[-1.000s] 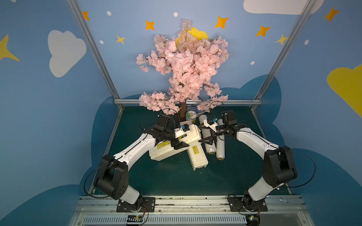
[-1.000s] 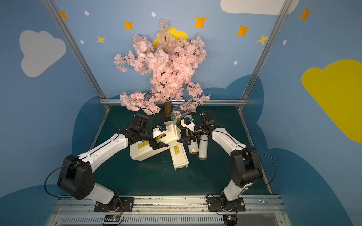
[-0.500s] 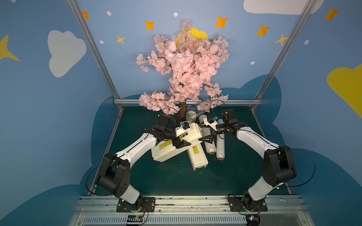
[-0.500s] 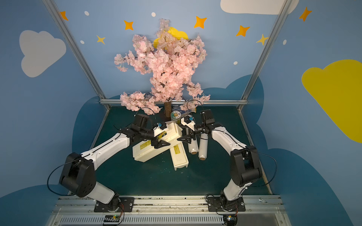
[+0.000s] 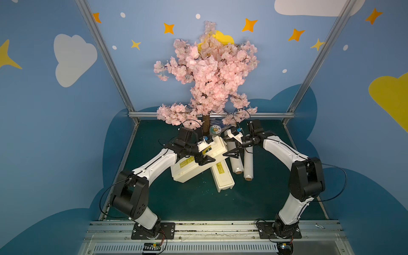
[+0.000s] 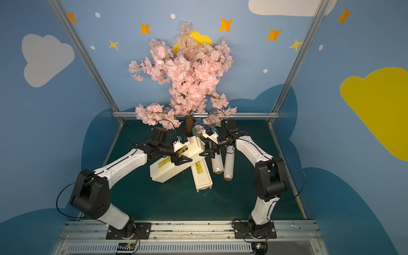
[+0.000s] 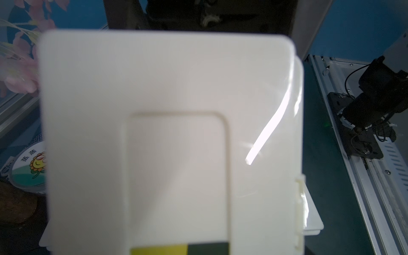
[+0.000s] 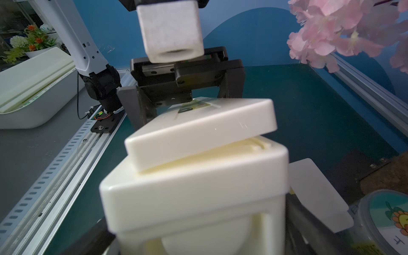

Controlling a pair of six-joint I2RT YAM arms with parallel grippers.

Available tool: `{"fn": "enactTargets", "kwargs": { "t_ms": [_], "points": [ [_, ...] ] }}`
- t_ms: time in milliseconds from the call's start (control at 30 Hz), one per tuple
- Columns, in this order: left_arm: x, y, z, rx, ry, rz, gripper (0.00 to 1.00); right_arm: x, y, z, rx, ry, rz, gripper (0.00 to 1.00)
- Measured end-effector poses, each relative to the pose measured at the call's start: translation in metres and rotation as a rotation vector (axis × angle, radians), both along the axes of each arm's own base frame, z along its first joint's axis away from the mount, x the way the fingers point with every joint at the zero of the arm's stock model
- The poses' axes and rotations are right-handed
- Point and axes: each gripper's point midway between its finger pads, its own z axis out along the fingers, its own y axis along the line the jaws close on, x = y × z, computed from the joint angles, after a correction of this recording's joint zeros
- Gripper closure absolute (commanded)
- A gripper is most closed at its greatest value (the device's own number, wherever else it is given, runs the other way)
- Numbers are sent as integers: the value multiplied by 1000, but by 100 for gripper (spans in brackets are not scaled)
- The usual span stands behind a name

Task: Put plastic wrap rolls into dispensers
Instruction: Open the lid of the plastic wrap cutting box.

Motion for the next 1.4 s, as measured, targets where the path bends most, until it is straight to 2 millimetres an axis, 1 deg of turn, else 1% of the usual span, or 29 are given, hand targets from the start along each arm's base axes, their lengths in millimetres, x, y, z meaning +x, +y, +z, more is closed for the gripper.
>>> {"fn": "enactTargets", "kwargs": {
  "t_ms": [133, 233, 267, 367, 400, 433, 500, 567, 600, 833, 933, 1033, 1100, 1233, 1400],
  "points": [
    [-2, -1, -1, 1, 8, -5, 26, -2, -1, -2, -6, -3, 7, 21],
    [-3, -1, -2, 5, 10, -6, 23, -3, -1, -3, -8, -5, 11, 35],
    [-3, -1, -2, 6, 9, -6, 20, -4, -2, -3, -8, -8, 12, 39],
    [-3, -1, -2, 10, 7, -3, 15, -3, -3, -3, -7, -11, 11, 44],
    [-2, -2, -2, 12, 5, -1, 13, -3, -3, -3, -7, -12, 12, 44],
    [-2, -2, -3, 16, 2, 1, 1, -3, -3, -3, -7, -13, 11, 46],
    [2, -7, 4, 3, -53, -8, 0, -4, -3, -3, -10, 5, 10, 47],
    [2, -16, 14, -13, -112, -21, 0, -8, -1, -4, -13, 28, 16, 50],
    [1, -17, 17, -7, -126, -14, 0, -9, -1, -3, -10, 36, 19, 50],
    [1, -18, 21, 33, -200, 34, 0, -8, 0, -2, 8, 66, 11, 53],
    [-1, -17, 27, 50, -284, 74, 0, -8, 0, -8, 7, 102, -1, 54],
    [1, -19, 41, 49, -384, 115, 0, -8, -2, -18, 4, 173, -27, 54],
    [4, -19, 47, 54, -430, 136, 0, -8, -4, -22, 9, 220, -42, 52],
    [4, -20, 49, 55, -407, 123, 0, -10, -7, -22, 23, 257, -48, 51],
    [3, -22, 56, 19, -310, 74, 0, -14, -9, -9, 38, 205, -41, 50]
  ]
}}
